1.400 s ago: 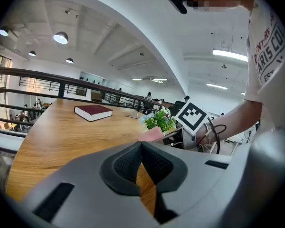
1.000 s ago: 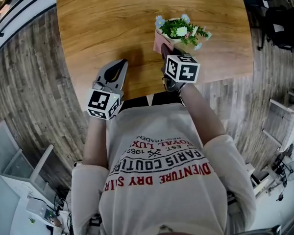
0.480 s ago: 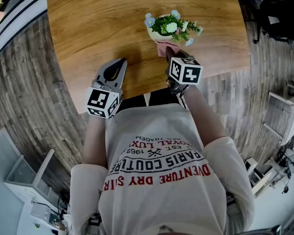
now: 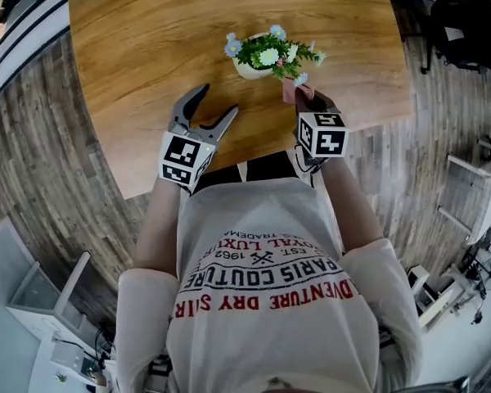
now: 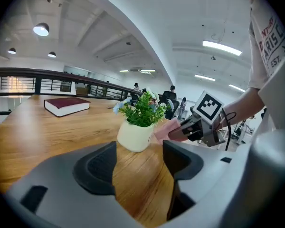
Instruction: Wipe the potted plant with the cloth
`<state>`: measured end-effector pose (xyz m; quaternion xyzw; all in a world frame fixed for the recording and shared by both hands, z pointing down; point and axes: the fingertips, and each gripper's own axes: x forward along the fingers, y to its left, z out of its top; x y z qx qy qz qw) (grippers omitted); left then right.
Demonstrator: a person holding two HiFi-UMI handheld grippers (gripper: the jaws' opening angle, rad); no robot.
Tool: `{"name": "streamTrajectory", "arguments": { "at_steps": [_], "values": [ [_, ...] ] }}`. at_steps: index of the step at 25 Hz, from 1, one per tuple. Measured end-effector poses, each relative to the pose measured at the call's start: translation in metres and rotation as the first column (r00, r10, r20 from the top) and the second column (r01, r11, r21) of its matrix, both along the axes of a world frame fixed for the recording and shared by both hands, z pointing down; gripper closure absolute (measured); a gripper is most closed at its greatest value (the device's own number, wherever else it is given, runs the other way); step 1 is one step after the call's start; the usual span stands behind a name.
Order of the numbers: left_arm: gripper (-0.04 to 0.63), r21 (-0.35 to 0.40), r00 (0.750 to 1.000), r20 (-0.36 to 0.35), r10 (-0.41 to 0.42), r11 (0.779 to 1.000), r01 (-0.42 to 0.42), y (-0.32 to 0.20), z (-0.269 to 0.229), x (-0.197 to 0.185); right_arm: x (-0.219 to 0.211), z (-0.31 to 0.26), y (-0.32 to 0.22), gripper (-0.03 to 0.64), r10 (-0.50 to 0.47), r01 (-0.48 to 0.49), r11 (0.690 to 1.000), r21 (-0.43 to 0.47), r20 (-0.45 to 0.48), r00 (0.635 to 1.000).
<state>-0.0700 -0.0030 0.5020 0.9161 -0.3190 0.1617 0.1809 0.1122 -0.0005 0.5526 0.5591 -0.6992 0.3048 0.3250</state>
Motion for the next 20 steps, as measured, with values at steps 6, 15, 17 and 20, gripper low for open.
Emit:
{"name": "streamTrajectory", "arguments": {
  "at_steps": [6, 15, 17, 20],
  "values": [
    [0.164, 0.064, 0.998, 0.062, 0.026, 0.997, -0.031, -0.032, 0.011, 0.032, 0.041, 0.001, -0.022, 0.581, 0.023, -0.023, 1.0, 0.002, -0.007, 1.0],
    [0.1, 0.137, 0.977, 0.147, 0.155, 0.975, -0.175, -0.064, 0.026, 0.076, 0.076, 0.01, -0.066, 0.581, -0.038, 0.038, 0.999, -0.019, -0.004, 0.999],
    [0.087, 0.13, 0.97, 0.166, 0.179, 0.971, -0.202, -0.069, 0.031, 0.079, 0.079, 0.01, -0.076, 0.581, -0.058, 0.058, 0.998, -0.016, -0.011, 0.998],
    [0.075, 0.109, 0.954, 0.175, 0.244, 0.958, -0.265, -0.071, 0.036, 0.086, 0.08, 0.007, -0.089, 0.581, -0.113, 0.113, 0.994, 0.01, -0.052, 0.992]
  ]
}}
